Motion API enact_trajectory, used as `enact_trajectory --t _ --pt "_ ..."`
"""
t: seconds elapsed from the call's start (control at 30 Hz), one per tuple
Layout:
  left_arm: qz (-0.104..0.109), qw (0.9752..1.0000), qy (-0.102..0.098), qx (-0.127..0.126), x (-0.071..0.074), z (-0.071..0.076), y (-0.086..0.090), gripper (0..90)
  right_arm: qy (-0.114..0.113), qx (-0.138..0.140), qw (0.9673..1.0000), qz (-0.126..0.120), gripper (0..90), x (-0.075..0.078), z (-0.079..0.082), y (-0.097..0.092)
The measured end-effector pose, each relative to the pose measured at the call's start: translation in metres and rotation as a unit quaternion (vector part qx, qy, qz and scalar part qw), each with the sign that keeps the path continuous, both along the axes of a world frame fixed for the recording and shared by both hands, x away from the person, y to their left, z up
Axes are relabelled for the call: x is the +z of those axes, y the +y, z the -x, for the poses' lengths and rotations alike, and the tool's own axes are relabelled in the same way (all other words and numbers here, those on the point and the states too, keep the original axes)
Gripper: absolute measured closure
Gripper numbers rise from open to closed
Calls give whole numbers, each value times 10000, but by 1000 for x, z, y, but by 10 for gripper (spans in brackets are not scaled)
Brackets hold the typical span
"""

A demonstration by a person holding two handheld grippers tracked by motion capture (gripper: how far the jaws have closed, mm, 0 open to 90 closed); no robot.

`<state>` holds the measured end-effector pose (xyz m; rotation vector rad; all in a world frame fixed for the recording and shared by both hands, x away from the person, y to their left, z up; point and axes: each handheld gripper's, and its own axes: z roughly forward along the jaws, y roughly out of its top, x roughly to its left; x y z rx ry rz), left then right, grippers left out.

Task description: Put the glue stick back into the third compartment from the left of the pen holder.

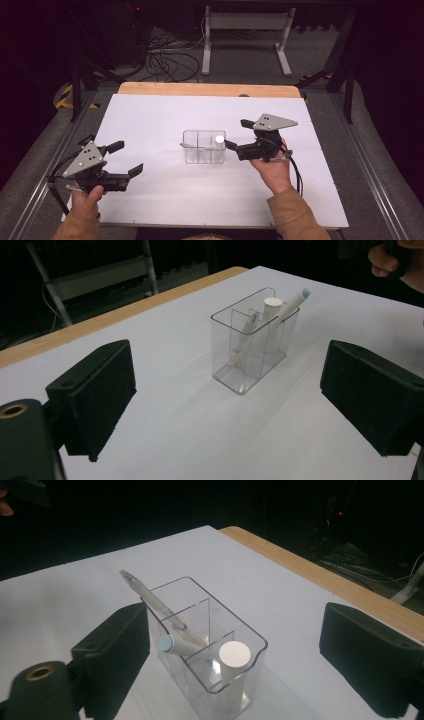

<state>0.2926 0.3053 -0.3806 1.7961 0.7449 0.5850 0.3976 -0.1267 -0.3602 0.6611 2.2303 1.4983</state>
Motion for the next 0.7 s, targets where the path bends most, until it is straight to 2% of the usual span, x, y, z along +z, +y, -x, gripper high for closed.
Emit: enact_trajectory --t 0.33,0.43,0.7 --pt "48 10000 -3 0 -2 1 1 83 -43 39 9999 107 52 9 14 -19" --pt "47 10000 -1 4 -4 2 2 83 -32 88 9999 84 45 6 18 -26" --pt "122 9999 39 9 -10 3 0 83 -46 128 9997 208 22 -5 26 -43"
